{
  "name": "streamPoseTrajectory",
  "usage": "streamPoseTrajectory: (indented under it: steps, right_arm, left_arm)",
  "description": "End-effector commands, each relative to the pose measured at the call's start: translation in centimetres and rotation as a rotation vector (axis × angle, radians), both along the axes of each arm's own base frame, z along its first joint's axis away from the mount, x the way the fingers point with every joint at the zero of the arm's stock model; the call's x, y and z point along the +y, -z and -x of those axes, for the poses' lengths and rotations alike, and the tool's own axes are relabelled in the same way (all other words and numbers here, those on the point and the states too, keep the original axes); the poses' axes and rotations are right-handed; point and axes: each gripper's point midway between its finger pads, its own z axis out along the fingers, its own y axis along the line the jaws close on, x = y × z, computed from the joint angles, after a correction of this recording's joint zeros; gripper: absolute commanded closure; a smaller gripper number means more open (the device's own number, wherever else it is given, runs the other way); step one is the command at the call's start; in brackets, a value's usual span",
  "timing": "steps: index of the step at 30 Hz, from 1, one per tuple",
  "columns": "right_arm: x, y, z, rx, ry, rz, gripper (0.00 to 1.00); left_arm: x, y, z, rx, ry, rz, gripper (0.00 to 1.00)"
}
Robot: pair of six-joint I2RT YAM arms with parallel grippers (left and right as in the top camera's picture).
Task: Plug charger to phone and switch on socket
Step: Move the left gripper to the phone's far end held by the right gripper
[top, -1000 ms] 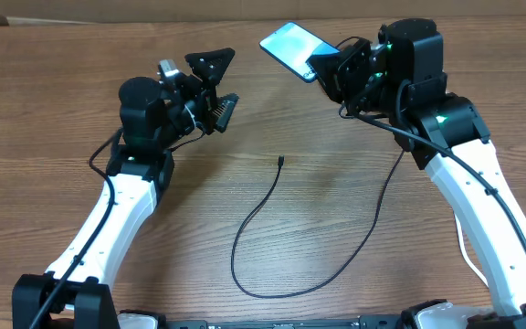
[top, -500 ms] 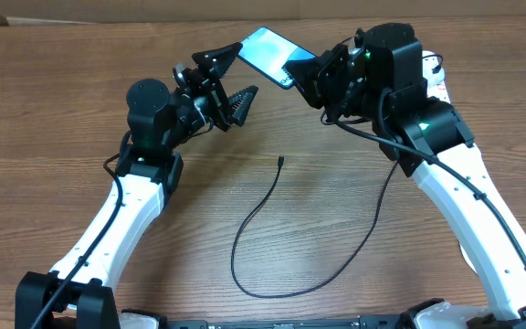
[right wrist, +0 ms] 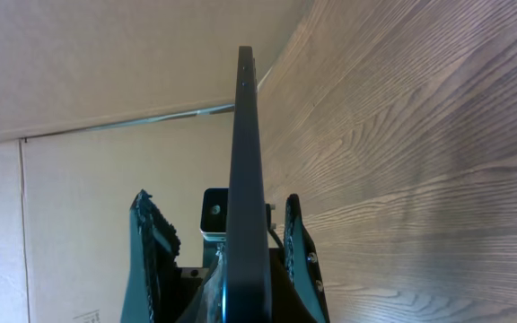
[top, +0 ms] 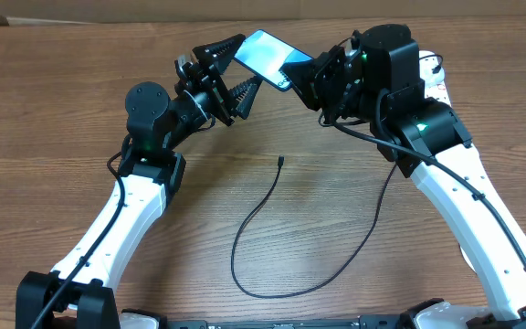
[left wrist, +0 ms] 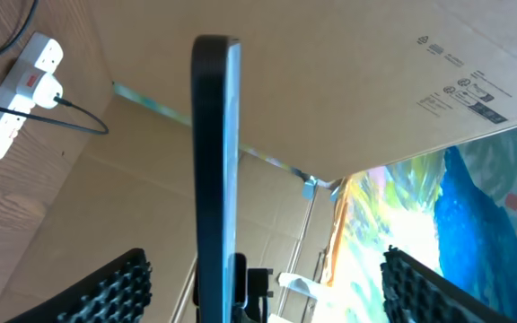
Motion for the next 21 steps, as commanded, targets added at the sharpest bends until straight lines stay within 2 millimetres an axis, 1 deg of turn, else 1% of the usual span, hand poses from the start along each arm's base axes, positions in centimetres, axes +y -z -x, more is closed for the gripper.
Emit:
streamPoseTrajectory:
  steps: [1,6,12,16,18,21]
  right_arm:
    - [0.8,-1.5,0.7,-0.039,-0.033,-0.017,0.96]
    - [0.9,-1.2,1.0,-0.040,-0.054,-0.005,0.96]
    - [1.1,-1.2,1.3,-0.057,-0.086,0.008,0.96]
    - [1.3,-1.2,1.4,-0.071,-0.109,0.014,0.96]
    - [1.3,-1.2,1.5,-0.071,-0.112,0.013,0.96]
    - [1.3,-1.2,1.5,-0.086,-0.120,0.025,0.96]
  left_arm:
    - [-0.4,0.4,0.3,0.026,0.023,0.001,0.27]
    - [-1.0,1.5,0.7,0.049,0.069,-0.023,0.25]
    - [-1.4,1.8,1.1,0.054,0.109,-0.025,0.24]
    - [-1.7,1.8,1.6,0.052,0.142,-0.029,0.27]
    - [-1.8,1.8,1.7,0.045,0.153,-0.035,0.33]
    - [-1.9,1.8,1.8,0.029,0.156,-0.047,0.36]
